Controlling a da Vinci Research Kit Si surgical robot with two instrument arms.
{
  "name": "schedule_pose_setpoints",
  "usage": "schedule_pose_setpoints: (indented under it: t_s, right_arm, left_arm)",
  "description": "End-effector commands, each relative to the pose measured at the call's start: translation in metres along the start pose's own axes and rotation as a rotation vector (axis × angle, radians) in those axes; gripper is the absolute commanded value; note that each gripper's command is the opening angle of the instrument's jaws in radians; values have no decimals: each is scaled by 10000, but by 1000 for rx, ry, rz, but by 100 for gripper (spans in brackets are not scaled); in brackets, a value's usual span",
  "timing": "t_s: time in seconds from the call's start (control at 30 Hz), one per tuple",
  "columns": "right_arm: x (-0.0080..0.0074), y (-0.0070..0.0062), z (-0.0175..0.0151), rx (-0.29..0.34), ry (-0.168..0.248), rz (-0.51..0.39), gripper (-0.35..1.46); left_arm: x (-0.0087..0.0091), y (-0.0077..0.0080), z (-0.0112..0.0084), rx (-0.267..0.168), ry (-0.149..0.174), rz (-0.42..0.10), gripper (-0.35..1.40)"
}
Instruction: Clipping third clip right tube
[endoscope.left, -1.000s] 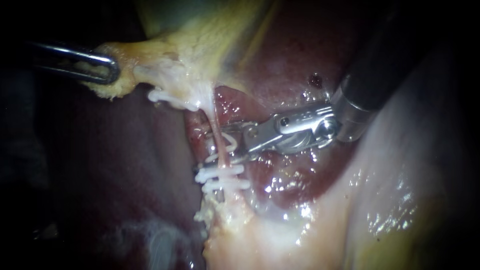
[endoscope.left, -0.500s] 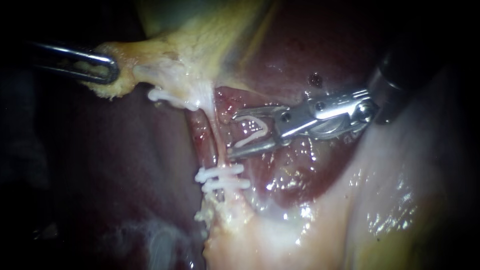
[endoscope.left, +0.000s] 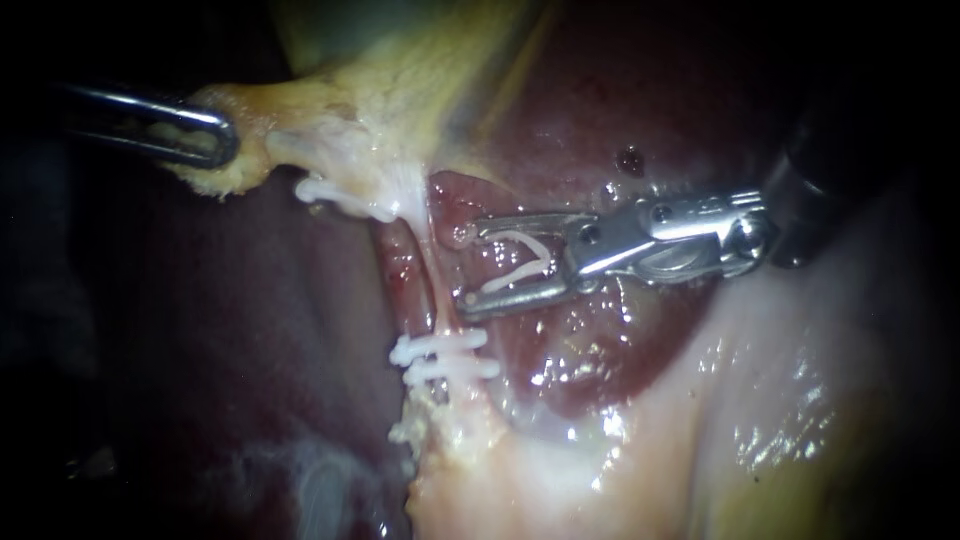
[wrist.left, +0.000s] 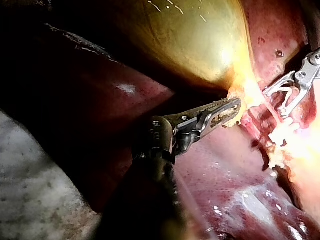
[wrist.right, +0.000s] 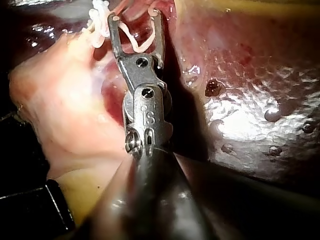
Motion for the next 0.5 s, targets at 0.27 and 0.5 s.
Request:
schedule_pose_setpoints:
  t_s: [0.27,0.5]
  right_arm:
    - [5,-2,18,13,15,43,50]
    - [7,2,36,24,22,66,50]
  left_arm:
    - [0,0,0,0,0,0,-35]
    - [0,0,1,0,0,0,-35]
